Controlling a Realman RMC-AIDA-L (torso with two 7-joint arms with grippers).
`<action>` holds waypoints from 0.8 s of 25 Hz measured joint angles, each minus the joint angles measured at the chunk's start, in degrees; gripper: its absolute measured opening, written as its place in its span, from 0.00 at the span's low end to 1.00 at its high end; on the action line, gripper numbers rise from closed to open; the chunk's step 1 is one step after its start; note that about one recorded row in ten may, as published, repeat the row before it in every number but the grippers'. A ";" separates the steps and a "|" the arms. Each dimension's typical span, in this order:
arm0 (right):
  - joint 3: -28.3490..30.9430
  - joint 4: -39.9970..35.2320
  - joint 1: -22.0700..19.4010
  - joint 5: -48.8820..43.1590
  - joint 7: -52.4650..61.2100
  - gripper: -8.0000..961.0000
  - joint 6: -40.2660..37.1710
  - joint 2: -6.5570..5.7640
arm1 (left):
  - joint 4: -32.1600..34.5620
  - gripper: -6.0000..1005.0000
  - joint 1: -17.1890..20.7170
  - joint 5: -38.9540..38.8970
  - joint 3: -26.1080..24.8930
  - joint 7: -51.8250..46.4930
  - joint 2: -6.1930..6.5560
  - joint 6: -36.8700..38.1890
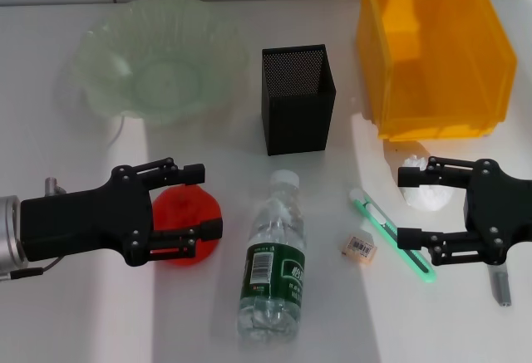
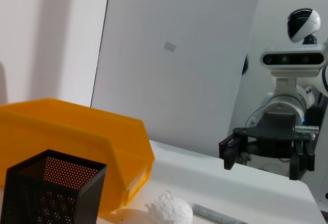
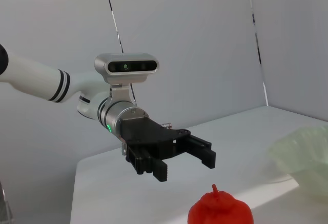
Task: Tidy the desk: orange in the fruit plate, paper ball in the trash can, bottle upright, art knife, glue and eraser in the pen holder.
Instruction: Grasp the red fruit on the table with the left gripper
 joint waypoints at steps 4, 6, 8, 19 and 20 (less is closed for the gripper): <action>-0.01 0.00 0.20 0.00 0.00 0.85 0.07 0.00 | 0.00 0.79 0.05 0.02 0.00 -0.01 0.01 0.00; -0.01 0.04 0.24 0.00 0.00 0.85 0.09 0.00 | 0.00 0.78 0.10 0.01 0.00 -0.01 0.01 0.00; 0.00 0.08 0.24 0.00 0.00 0.85 0.10 0.00 | 0.00 0.78 0.22 -0.11 0.00 0.01 0.01 -0.14; 0.00 0.09 0.22 0.00 0.00 0.85 0.10 0.00 | -0.13 0.75 1.33 -0.03 0.01 0.81 -0.80 -8.42; 0.00 0.09 0.21 0.00 0.00 0.85 0.10 0.00 | -0.22 0.74 1.36 -0.01 0.04 0.91 -0.87 -9.20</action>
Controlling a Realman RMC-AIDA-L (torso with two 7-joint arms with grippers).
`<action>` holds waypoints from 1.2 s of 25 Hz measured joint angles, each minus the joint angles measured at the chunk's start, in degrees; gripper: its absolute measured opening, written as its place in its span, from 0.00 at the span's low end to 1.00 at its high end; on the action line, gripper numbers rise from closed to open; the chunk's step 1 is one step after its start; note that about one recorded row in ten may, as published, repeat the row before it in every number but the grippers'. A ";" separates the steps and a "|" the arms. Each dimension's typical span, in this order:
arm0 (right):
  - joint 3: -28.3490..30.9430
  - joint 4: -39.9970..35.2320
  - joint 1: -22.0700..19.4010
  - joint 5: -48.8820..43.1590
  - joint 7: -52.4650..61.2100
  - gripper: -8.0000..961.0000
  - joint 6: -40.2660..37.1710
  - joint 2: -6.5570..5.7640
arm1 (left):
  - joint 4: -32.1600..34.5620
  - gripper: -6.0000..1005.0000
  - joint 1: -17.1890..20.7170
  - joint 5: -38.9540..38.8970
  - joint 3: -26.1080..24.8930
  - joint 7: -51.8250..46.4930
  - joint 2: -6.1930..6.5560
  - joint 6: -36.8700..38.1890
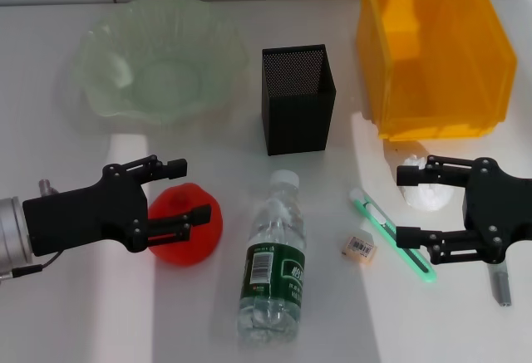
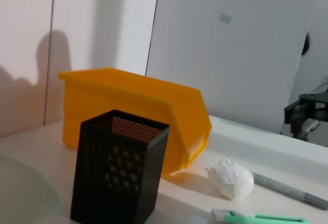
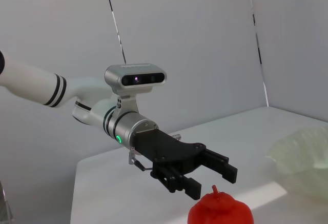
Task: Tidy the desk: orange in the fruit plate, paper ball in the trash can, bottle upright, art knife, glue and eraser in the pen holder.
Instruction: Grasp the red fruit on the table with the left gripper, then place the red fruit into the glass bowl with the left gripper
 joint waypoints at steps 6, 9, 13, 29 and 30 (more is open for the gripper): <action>0.00 0.00 -0.10 0.00 0.00 0.85 0.03 0.00 | -0.78 0.73 0.23 0.20 0.60 0.05 -0.17 -5.10; 0.00 0.00 -0.18 0.00 0.00 0.85 0.02 0.00 | -1.24 0.72 0.28 0.25 1.22 0.08 -0.21 -7.61; 0.00 -0.02 -0.21 0.00 0.08 0.85 -0.22 0.00 | -0.61 0.71 0.43 2.29 3.14 2.28 -0.30 -8.00; 0.16 -0.50 -0.23 0.00 1.49 0.85 -0.73 0.00 | 1.65 0.29 0.47 -1.75 1.76 4.58 -0.44 -5.65; 0.29 -0.53 -0.22 0.00 1.50 0.85 -0.74 0.00 | 2.43 0.24 0.41 -5.24 1.67 5.42 -0.44 -5.22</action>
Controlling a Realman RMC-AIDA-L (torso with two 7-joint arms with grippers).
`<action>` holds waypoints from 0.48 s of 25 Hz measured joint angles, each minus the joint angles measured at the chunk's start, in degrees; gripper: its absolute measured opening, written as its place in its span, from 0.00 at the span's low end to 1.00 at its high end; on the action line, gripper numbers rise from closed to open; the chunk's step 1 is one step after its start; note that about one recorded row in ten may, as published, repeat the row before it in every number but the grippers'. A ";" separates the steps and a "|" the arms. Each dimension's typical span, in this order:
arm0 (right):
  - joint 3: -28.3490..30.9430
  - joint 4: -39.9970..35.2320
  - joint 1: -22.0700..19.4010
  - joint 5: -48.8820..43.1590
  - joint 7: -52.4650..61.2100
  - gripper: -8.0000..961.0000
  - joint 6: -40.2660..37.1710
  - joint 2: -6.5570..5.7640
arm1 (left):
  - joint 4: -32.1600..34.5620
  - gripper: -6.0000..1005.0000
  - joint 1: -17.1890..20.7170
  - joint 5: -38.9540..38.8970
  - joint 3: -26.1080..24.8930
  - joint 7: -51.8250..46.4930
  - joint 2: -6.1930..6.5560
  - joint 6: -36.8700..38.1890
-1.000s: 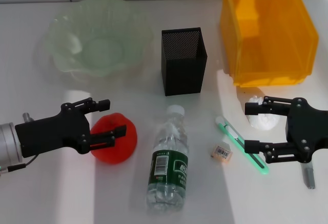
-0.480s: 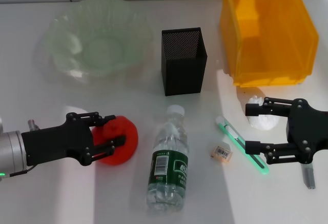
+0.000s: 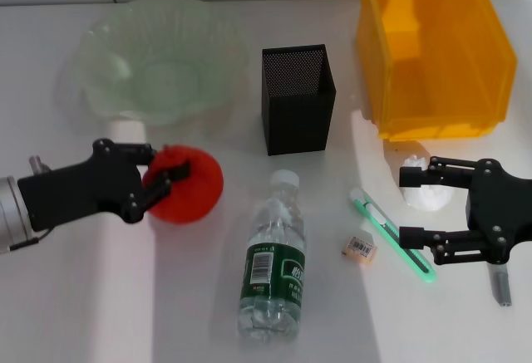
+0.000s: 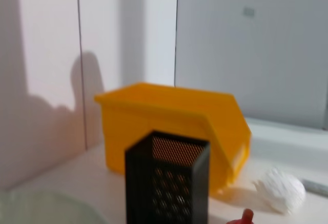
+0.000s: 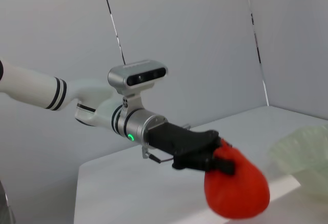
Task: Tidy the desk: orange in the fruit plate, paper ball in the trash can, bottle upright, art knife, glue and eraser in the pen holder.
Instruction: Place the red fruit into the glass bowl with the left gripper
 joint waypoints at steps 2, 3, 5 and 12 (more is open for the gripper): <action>0.11 -0.01 0.00 0.00 0.00 0.85 -0.01 0.00 | 0.31 0.21 -0.31 -2.91 -0.06 1.14 0.00 0.01; 0.13 0.00 0.00 0.00 0.00 0.85 -0.01 0.00 | 0.35 0.20 -0.97 -5.81 -0.07 2.21 0.00 -0.32; 0.16 0.07 0.00 0.00 0.00 0.85 -0.03 0.00 | 0.10 0.17 -2.30 -8.69 -0.09 2.77 0.00 -1.71; 0.17 0.37 -0.09 0.00 0.09 0.85 -0.11 0.00 | -3.10 0.14 -9.26 -15.03 -0.12 2.51 -0.24 -18.69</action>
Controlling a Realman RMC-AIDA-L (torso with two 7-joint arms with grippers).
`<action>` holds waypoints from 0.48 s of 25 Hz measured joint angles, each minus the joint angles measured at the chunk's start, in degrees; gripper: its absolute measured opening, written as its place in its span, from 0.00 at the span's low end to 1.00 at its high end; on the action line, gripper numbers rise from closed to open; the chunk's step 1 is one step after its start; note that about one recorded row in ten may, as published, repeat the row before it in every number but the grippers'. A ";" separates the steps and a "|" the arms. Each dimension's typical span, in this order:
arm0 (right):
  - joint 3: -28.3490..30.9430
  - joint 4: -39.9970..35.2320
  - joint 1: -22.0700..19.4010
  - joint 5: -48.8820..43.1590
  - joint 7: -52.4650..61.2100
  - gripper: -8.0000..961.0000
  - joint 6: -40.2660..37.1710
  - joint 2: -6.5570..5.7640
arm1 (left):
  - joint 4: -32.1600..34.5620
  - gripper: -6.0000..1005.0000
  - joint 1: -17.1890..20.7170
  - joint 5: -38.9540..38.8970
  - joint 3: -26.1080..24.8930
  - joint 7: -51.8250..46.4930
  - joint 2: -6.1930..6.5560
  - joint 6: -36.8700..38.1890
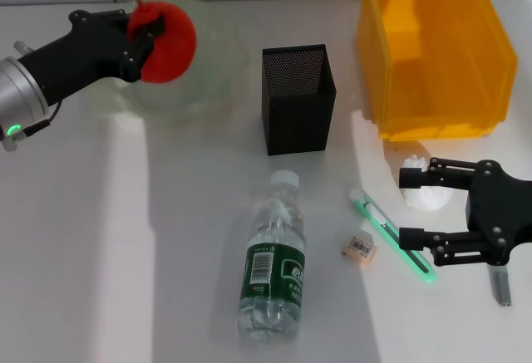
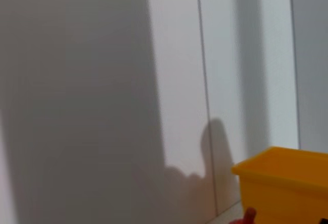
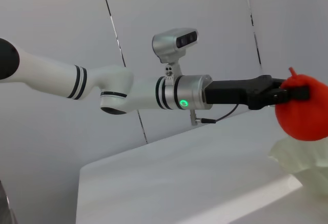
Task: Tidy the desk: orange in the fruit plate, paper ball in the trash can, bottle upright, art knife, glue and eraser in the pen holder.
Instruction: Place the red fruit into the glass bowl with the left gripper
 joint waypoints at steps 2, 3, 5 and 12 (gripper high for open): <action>-0.15 -0.18 -0.05 0.00 1.18 0.85 -0.06 0.00 | -1.51 0.13 -1.59 -1.64 -0.21 0.32 -0.11 -4.91; -0.27 -0.37 -0.04 0.00 2.43 0.85 -0.08 0.00 | -2.02 0.12 -1.98 -2.31 -0.22 0.41 -0.13 -6.11; -0.47 -1.48 0.09 -0.06 6.33 0.85 -0.16 -0.08 | -2.96 0.11 -2.33 -3.82 -0.22 0.43 -0.13 -7.58; -0.29 -7.76 -0.10 0.05 17.18 0.85 -1.96 -0.05 | -3.43 0.20 -1.51 -6.52 1.13 0.57 -0.15 -5.72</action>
